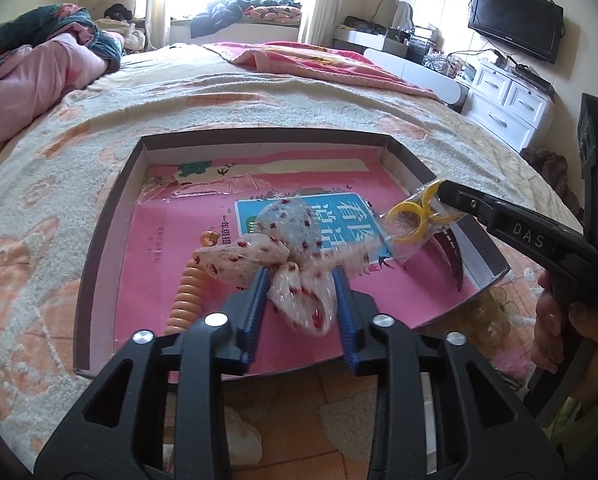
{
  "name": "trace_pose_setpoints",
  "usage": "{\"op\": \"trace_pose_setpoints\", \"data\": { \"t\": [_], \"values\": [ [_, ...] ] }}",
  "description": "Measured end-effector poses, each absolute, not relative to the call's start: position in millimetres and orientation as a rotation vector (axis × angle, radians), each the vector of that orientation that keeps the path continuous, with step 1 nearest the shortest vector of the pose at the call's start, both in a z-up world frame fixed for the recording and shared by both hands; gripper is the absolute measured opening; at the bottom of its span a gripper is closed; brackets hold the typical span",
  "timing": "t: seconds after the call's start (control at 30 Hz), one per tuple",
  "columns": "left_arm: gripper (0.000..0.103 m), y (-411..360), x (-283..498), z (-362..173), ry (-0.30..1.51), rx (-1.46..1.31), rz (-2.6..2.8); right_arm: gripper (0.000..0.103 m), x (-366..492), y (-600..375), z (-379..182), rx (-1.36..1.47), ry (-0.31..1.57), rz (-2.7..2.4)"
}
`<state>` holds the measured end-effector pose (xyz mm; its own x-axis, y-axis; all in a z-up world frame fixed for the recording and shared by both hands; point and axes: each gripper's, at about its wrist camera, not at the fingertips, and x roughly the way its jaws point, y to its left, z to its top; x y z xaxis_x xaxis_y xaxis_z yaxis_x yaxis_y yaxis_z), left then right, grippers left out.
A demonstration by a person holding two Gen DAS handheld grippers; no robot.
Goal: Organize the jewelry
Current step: 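Carry the bow and bangle bag into the tray and open both tools, then withdraw both tools from the tray toward the remaining jewelry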
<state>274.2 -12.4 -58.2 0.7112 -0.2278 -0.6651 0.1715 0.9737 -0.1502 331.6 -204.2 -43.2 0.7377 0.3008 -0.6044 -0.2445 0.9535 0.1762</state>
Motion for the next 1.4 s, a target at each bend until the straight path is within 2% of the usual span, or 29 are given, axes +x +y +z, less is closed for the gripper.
{"op": "trace_pose_setpoints", "data": {
  "t": [0.03, 0.27, 0.33, 0.47, 0.63, 0.67, 0.73, 0.8, 1.2, 1.4],
  "values": [
    [0.035, -12.4, 272.8, -57.9, 0.745, -0.076, -0.218, 0.019, 332.3, -205.2, -44.3, 0.089, 0.686, 0.296],
    [0.049, -8.2, 264.1, -53.7, 0.729, -0.085, -0.212, 0.043, 326.0, -211.6, -47.1, 0.092, 0.69, 0.277],
    [0.056, -5.5, 259.4, -51.2, 0.72, -0.097, -0.208, 0.05, 321.2, -213.7, -45.2, 0.098, 0.682, 0.278],
    [0.062, 1.1, 251.2, -49.5, 0.711, -0.121, -0.194, 0.061, 308.6, -217.6, -42.8, 0.085, 0.659, 0.267],
    [0.078, 6.8, 242.0, -47.1, 0.697, -0.133, -0.18, 0.079, 293.0, -223.4, -40.0, 0.089, 0.635, 0.249],
    [0.079, 8.0, 239.8, -46.2, 0.691, -0.138, -0.181, 0.08, 289.3, -224.5, -39.0, 0.092, 0.629, 0.244],
    [0.089, 8.9, 235.9, -44.3, 0.682, -0.143, -0.183, 0.083, 284.2, -225.7, -37.8, 0.094, 0.621, 0.239],
    [0.091, 9.2, 232.2, -42.4, 0.674, -0.143, -0.182, 0.085, 278.9, -227.0, -36.6, 0.094, 0.615, 0.235],
    [0.092, 13.2, 210.7, -35.6, 0.623, -0.147, -0.18, 0.093, 240.4, -231.3, -29.9, 0.088, 0.587, 0.222],
    [0.092, 13.1, 197.5, -30.7, 0.599, -0.134, -0.184, 0.094, 226.0, -229.4, -23.0, 0.077, 0.573, 0.23]
  ]
}}
